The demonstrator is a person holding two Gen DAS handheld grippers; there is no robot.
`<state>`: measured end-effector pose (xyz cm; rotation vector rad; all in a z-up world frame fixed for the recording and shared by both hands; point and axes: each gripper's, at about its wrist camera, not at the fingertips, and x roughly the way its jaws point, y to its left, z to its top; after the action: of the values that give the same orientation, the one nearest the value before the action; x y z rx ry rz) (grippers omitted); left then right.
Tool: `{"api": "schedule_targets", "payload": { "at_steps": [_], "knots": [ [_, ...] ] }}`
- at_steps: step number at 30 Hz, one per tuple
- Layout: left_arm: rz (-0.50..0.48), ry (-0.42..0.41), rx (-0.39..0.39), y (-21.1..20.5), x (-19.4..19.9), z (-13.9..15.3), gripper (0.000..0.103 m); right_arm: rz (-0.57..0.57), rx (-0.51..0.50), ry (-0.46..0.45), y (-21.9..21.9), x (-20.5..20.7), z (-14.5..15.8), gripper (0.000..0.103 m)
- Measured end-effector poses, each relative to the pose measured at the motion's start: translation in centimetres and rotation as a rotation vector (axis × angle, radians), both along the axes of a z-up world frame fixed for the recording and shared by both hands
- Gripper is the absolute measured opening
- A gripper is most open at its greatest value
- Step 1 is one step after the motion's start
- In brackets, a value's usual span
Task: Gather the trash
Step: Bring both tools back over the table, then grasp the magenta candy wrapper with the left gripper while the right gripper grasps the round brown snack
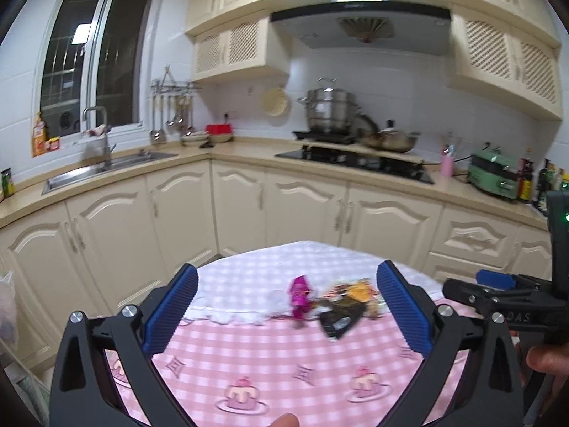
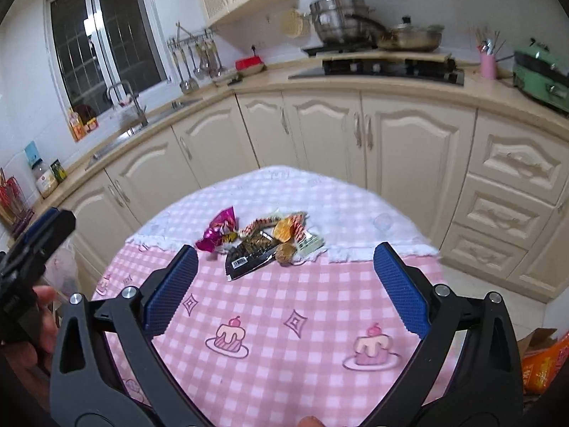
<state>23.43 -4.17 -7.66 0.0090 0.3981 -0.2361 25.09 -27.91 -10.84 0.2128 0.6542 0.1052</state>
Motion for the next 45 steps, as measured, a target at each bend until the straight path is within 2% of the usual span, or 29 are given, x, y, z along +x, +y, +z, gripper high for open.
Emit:
{"api": "schedule_targets", "payload": {
  "at_steps": [4, 8, 11, 16, 18, 21, 24, 26, 27, 28, 29, 31, 32, 35, 37, 42, 45],
  "knots": [
    [0.027, 0.055, 0.039, 0.2, 3.3, -1.8, 0.098, 0.025, -0.018, 0.069, 0.9, 2.6, -2.5, 0.097],
    [0.0, 0.138, 0.084, -1.2, 6.9, -4.6, 0.098, 0.007, -0.023, 0.103, 1.0, 5.0, -4.4, 0.096],
    [-0.017, 0.16, 0.162, -2.7, 8.9, -6.1, 0.098, -0.005, -0.044, 0.125, 1.1, 6.4, -5.6, 0.083],
    [-0.079, 0.23, 0.255, -5.1, 12.6, -9.2, 0.098, 0.021, 0.036, 0.157, 1.3, 7.7, -8.1, 0.078],
    [-0.09, 0.266, 0.249, -5.4, 13.8, -10.8, 0.098, 0.029, 0.046, 0.163, 1.4, 7.9, -8.6, 0.075],
    [-0.107, 0.362, 0.182, -5.2, 15.5, -12.5, 0.098, 0.024, 0.046, 0.173, 1.1, 8.3, -9.1, 0.066],
    [-0.127, 0.359, 0.131, -4.9, 16.1, -12.5, 0.098, 0.021, 0.058, 0.178, 0.8, 8.6, -9.4, 0.053],
    [-0.139, 0.373, 0.132, -5.1, 16.4, -12.9, 0.098, 0.027, 0.059, 0.18, 1.0, 8.9, -9.6, 0.047],
    [-0.141, 0.38, 0.138, -5.4, 16.5, -13.1, 0.095, 0.03, 0.055, 0.181, 1.1, 9.0, -9.6, 0.046],
    [-0.15, 0.384, 0.139, -5.6, 16.5, -13.2, 0.081, 0.033, 0.053, 0.176, 1.3, 9.0, -9.6, 0.043],
    [-0.163, 0.396, 0.141, -5.7, 16.7, -13.4, 0.075, 0.034, 0.05, 0.171, 1.5, 9.1, -9.5, 0.041],
    [-0.177, 0.425, 0.137, -5.9, 17.1, -13.8, 0.043, 0.033, 0.035, 0.183, 1.8, 9.4, -9.7, 0.038],
    [-0.186, 0.441, 0.124, -5.8, 17.3, -14.0, 0.04, 0.032, 0.031, 0.19, 2.0, 9.5, -9.8, 0.037],
    [-0.184, 0.438, 0.083, -5.1, 17.2, -14.0, 0.039, 0.023, 0.028, 0.192, 1.9, 9.7, -9.9, 0.031],
    [-0.176, 0.421, 0.075, -4.8, 17.0, -13.7, 0.039, 0.01, 0.044, 0.187, 1.5, 9.5, -9.9, 0.021],
    [-0.152, 0.357, 0.059, -4.0, 15.6, -12.7, 0.039, 0.005, 0.119, 0.141, 0.3, 8.7, -9.4, 0.021],
    [-0.163, 0.343, 0.025, -3.1, 14.7, -12.2, 0.039, 0.013, 0.12, 0.134, 0.2, 8.1, -8.9, 0.021]
  ]
}}
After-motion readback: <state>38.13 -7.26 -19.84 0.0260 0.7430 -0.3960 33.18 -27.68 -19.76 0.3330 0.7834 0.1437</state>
